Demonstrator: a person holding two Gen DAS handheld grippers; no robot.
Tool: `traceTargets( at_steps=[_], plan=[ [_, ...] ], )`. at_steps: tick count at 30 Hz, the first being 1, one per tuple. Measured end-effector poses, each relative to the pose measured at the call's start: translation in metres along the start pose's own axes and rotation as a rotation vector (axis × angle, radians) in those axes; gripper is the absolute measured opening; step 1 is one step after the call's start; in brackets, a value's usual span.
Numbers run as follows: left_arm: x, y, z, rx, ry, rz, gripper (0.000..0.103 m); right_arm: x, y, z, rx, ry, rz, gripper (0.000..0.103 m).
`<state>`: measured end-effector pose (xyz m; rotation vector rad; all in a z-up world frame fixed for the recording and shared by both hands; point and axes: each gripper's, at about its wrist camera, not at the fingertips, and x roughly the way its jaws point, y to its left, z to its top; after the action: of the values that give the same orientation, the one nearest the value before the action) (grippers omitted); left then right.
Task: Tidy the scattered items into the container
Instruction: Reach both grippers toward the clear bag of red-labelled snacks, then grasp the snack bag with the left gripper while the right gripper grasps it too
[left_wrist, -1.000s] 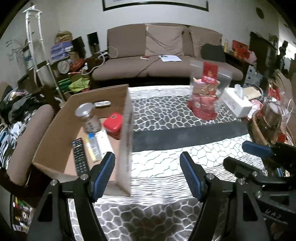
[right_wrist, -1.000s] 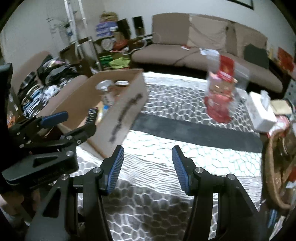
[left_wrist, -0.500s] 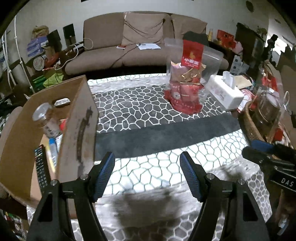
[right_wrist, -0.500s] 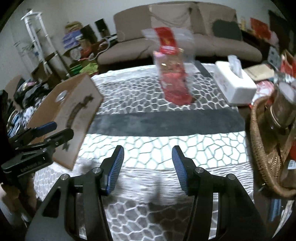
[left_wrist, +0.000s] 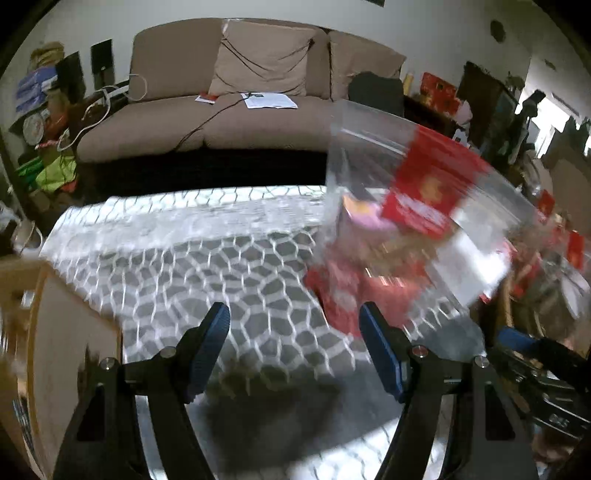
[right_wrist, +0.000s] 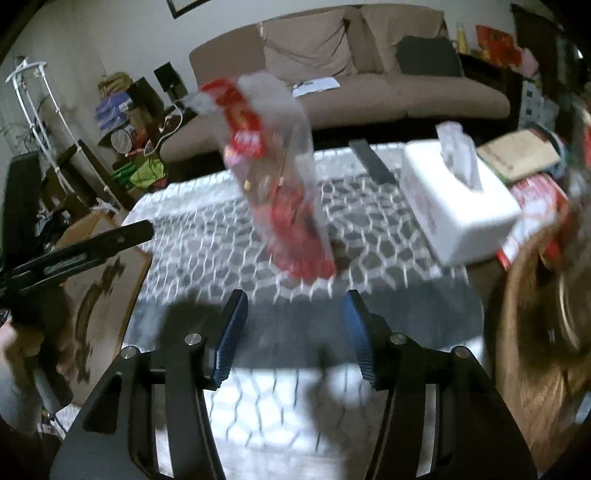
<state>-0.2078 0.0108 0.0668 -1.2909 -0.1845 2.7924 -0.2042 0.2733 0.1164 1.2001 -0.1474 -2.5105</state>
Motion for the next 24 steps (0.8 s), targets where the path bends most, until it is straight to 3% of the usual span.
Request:
traceTargets(
  at_steps=[6, 10, 16, 19, 24],
  plan=[
    [0.035, 0.010, 0.044, 0.003, -0.045, -0.052, 0.073, 0.040, -0.011, 0.037, 0.008, -0.019, 0.036, 0.051],
    [0.044, 0.001, 0.064, 0.076, -0.090, -0.039, 0.080, 0.059, -0.011, 0.050, -0.015, -0.033, 0.066, 0.051],
    [0.069, -0.008, 0.074, 0.178, -0.093, -0.027, 0.080, 0.077, -0.007, 0.059, -0.070, -0.063, 0.083, 0.050],
    [0.072, -0.011, 0.068, 0.223, -0.103, -0.034, 0.080, 0.086, -0.007, 0.060, -0.083, -0.056, 0.091, 0.034],
    [0.066, -0.010, 0.055, 0.313, -0.089, -0.142, 0.080, 0.089, -0.016, 0.060, -0.054, -0.086, 0.143, 0.018]
  ],
)
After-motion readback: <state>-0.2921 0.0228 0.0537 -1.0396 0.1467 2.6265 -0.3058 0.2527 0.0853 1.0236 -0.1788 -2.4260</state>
